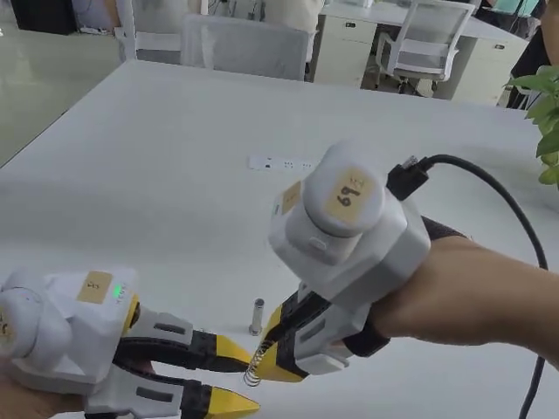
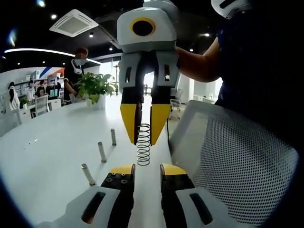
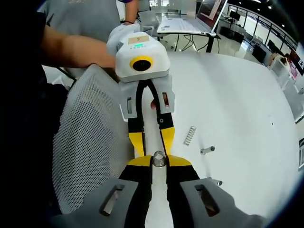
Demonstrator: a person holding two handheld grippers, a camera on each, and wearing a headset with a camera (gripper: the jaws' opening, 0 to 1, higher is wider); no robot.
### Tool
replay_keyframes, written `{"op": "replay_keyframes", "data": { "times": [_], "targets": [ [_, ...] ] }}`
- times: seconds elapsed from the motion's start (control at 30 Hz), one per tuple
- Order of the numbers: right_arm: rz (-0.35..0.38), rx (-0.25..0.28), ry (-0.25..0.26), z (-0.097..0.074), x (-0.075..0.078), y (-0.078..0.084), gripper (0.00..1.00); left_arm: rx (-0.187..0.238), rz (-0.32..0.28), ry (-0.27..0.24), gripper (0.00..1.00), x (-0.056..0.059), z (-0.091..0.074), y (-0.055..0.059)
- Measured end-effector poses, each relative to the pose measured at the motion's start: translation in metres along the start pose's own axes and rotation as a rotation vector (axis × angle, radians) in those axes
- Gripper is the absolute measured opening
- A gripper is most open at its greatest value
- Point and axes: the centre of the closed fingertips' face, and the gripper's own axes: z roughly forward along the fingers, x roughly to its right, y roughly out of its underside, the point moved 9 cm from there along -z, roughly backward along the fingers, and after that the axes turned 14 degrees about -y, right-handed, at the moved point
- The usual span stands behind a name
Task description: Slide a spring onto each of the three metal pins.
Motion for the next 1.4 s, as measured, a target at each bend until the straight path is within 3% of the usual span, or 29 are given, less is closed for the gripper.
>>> {"op": "replay_keyframes", "data": {
  "times": [0.4, 0.87, 1.17, 1.4],
  "targets": [
    [0.062, -0.012, 0.075, -0.027, 0.018, 0.023, 0.08, 0.011, -0.034, -0.1, 0.28, -0.01, -0.014, 0.008],
    [0.163, -0.002, 0.207, -0.07, 0.045, 0.057, 0.08, -0.012, -0.072, -0.189, 0.41, -0.017, -0.024, 0.022],
    [0.181, 0.004, 0.233, -0.07, 0.058, 0.06, 0.08, -0.03, -0.092, -0.243, 0.55, -0.021, -0.028, 0.028],
    [0.158, -0.045, 0.242, -0.053, 0.071, 0.055, 0.08, -0.032, -0.1, -0.264, 0.59, -0.022, -0.032, 0.031]
  ]
}}
